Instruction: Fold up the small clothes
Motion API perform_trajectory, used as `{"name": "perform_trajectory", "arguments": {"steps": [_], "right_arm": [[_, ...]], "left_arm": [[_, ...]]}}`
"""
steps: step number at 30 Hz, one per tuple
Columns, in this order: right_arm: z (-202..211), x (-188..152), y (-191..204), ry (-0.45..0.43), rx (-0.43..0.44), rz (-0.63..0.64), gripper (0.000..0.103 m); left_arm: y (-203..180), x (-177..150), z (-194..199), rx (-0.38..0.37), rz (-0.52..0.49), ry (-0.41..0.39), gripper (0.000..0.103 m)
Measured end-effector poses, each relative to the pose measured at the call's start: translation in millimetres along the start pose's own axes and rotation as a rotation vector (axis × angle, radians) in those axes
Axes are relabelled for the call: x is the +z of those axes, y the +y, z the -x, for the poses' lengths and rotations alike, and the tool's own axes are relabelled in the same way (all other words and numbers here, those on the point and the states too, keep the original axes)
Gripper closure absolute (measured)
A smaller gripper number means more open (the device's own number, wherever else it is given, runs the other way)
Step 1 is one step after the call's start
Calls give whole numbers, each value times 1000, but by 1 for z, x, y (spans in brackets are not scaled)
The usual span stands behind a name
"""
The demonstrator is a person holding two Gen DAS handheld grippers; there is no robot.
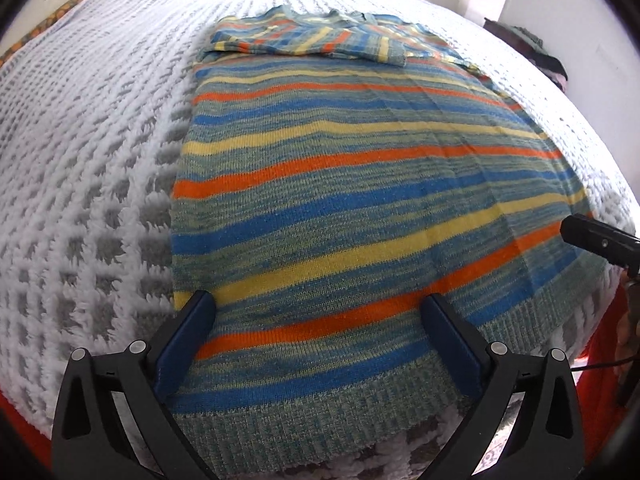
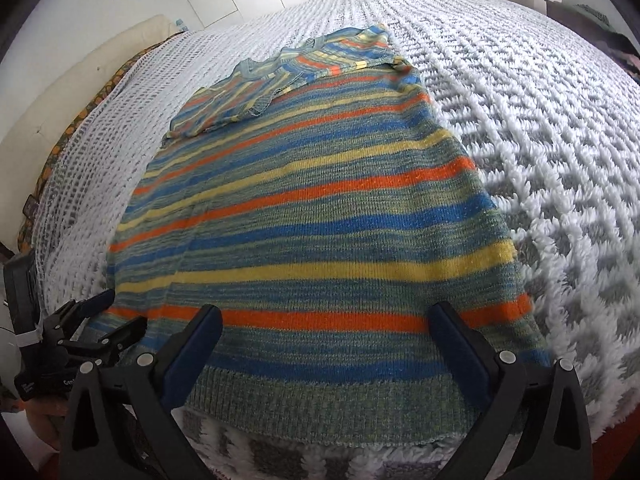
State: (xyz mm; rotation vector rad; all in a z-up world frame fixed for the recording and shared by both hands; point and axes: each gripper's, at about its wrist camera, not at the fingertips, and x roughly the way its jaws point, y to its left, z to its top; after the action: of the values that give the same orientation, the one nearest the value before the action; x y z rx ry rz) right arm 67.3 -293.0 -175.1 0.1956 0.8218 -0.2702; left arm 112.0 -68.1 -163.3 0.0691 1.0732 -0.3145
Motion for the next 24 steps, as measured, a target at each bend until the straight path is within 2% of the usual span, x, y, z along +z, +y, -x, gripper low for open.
{"name": "perform_trajectory", "arguments": {"steps": [24], "right_arm": [[-2, -1, 7, 2, -33, 33, 0]], "left_arm": [[-3, -3, 1, 6, -26, -8, 0]]}}
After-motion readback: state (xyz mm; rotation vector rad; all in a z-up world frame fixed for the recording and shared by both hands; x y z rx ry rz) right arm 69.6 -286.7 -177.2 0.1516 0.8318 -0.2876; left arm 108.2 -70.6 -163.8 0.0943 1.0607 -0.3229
